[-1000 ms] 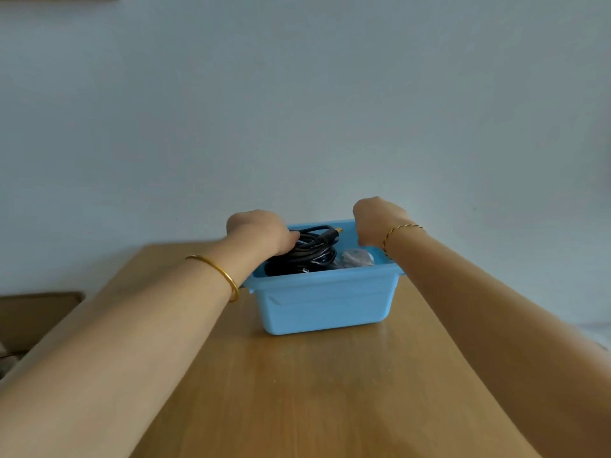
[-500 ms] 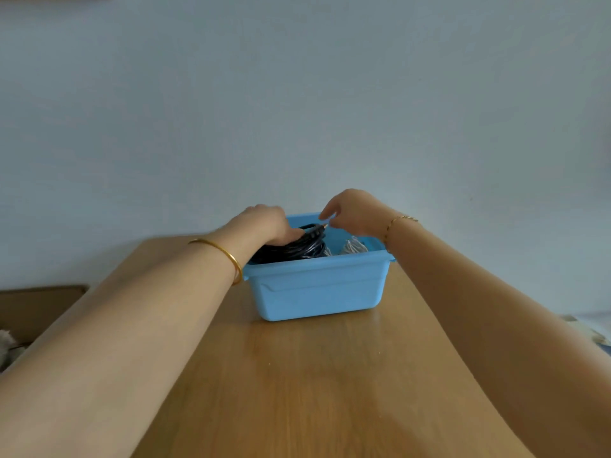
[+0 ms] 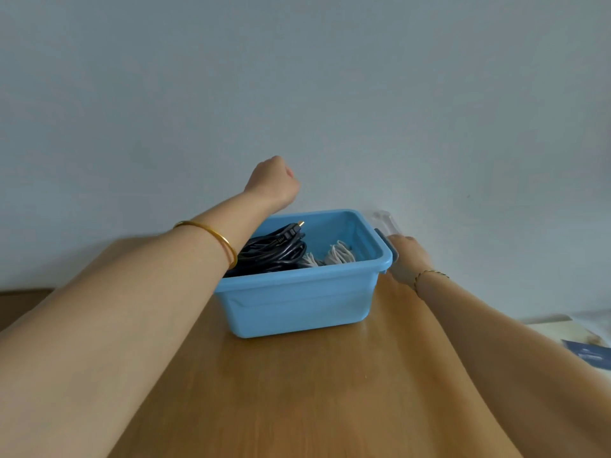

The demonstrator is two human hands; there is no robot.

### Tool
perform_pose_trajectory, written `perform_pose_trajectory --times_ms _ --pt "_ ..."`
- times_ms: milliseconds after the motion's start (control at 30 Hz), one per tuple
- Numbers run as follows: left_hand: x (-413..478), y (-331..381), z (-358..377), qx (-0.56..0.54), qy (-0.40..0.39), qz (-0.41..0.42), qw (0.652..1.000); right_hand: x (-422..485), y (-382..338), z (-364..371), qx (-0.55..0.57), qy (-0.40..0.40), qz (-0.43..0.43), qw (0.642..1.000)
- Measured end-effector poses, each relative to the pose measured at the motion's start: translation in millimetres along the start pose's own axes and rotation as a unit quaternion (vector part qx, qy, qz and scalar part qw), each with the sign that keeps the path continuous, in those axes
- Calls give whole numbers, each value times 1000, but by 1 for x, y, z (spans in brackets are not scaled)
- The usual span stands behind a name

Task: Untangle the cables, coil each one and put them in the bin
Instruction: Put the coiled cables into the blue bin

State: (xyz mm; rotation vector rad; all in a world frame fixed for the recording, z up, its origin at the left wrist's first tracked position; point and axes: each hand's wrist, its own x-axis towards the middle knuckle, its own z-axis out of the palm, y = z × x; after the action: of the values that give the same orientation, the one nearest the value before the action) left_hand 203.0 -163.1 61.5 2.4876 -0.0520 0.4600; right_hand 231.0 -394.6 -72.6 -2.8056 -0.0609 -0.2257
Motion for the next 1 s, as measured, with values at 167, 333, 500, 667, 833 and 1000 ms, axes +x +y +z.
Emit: perform_pose_trajectory --times_ms 167,333,500,667,833,1000 --pt "11 -16 2 -45 16 -18 999 18 3 17 -90 -3 -42 995" --pt "10 -21 2 -45 19 -25 998 24 3 20 -142 65 -82 984" --pt "7 -24 5 -54 28 -34 998 14 8 9 -169 86 -71 979" --pt "0 -25 0 -69 56 -37 995 -2 25 -18 -173 134 -42 975" --pt "-16 -27 -10 -66 85 -69 992 -18 24 -60 -76 202 -28 976" --pt "-28 -38 -32 -130 155 -118 972 -49 -26 -99 25 245 -102 964"
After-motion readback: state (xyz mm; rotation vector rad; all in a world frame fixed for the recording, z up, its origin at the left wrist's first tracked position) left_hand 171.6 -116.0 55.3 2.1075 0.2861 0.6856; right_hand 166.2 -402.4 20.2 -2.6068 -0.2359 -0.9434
